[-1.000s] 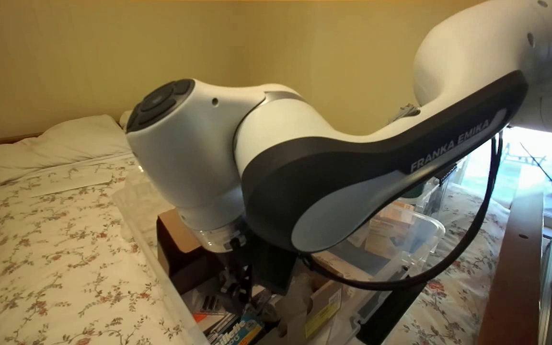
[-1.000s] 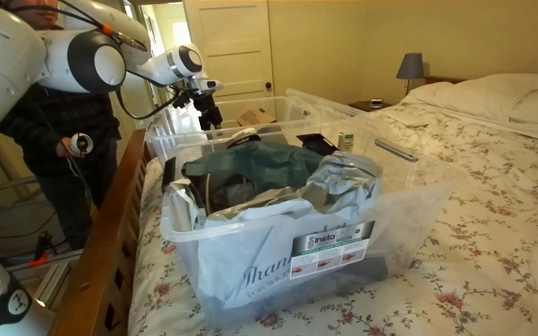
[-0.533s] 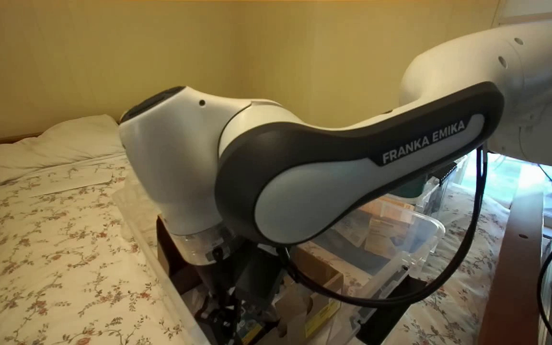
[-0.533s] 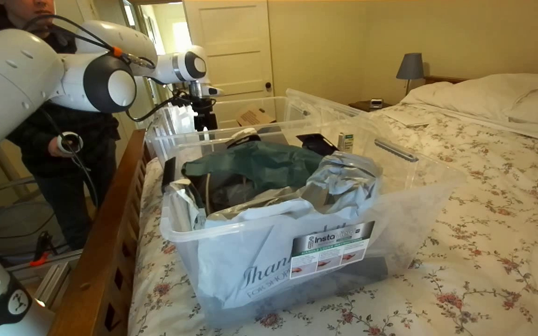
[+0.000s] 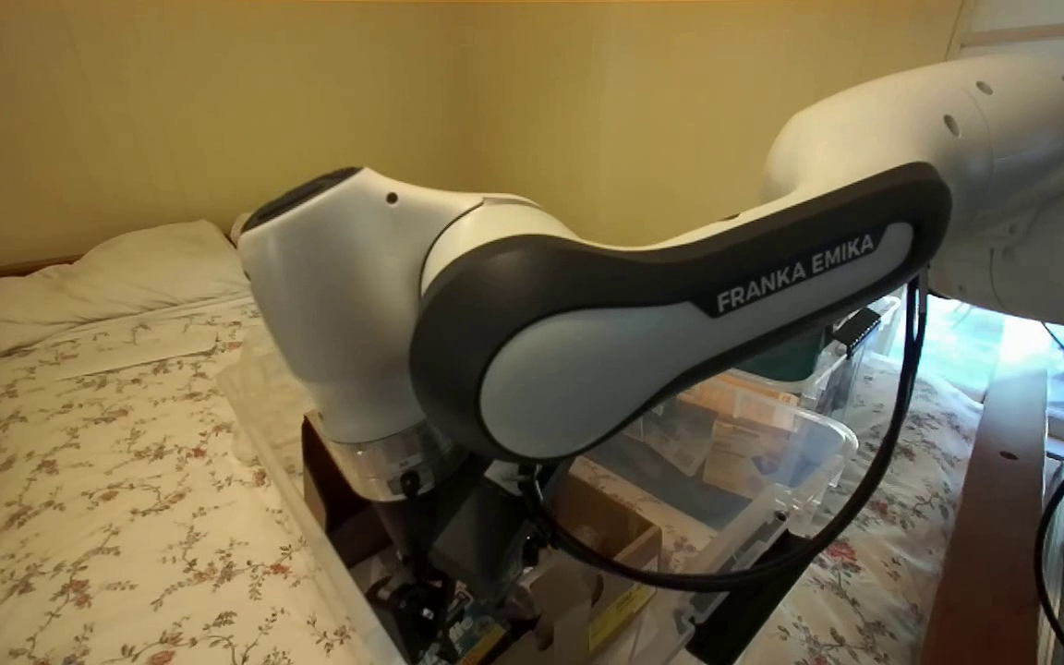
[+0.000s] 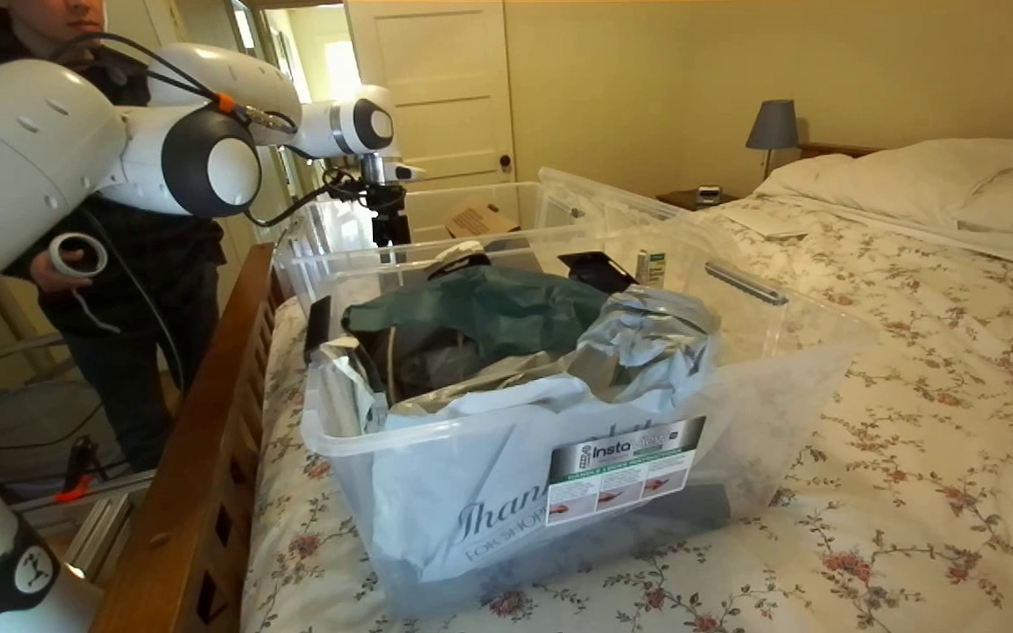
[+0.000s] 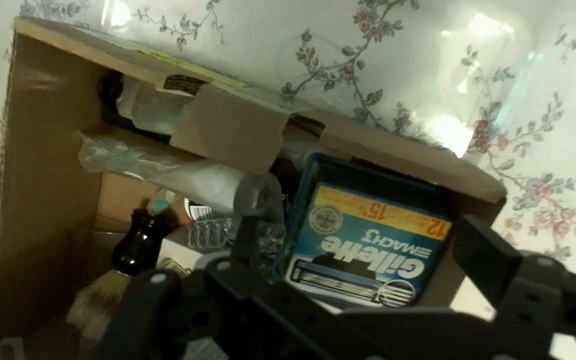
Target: Put the gillette box in the storage box to the right
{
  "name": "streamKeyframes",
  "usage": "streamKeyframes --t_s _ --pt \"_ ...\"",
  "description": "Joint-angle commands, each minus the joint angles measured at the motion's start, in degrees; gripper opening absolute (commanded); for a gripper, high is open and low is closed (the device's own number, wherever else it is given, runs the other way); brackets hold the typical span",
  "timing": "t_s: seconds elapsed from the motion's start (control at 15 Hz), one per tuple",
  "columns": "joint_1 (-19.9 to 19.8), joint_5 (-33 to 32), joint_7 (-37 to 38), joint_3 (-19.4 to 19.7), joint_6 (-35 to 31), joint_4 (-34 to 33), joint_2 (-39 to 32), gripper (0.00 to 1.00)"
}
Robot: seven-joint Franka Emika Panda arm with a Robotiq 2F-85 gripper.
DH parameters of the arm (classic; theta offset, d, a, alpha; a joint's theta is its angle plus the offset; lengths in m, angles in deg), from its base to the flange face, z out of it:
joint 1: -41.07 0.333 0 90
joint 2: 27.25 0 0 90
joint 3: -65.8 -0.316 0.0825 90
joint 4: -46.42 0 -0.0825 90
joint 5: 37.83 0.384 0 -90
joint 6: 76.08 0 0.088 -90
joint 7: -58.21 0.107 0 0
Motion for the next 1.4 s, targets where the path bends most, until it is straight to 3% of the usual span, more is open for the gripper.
streamKeyframes --t_s 0.0,0.33,0.53,0.87,0.93,1.13,1.33 --pt "-4.1 2.8 6.7 0.1 -1.0 1.3 -0.9 1.00" --pt "-9.7 9.3 8.9 -3.1 4.9 4.0 -1.1 1.00" --pt "-12.1 15.3 8.3 -6.7 4.5 6.0 -0.5 1.00" --pt "-11.9 18.6 4.4 -11.0 -11.7 8.9 0.7 1.00" --pt "-11.4 16.9 5.8 -10.0 -6.4 5.3 -1.4 1.00" --pt "-10.7 15.5 4.9 -9.6 -11.2 6.7 -0.3 1.00" --pt "-12.6 14.4 4.2 -7.9 -14.4 10.3 1.5 1.00"
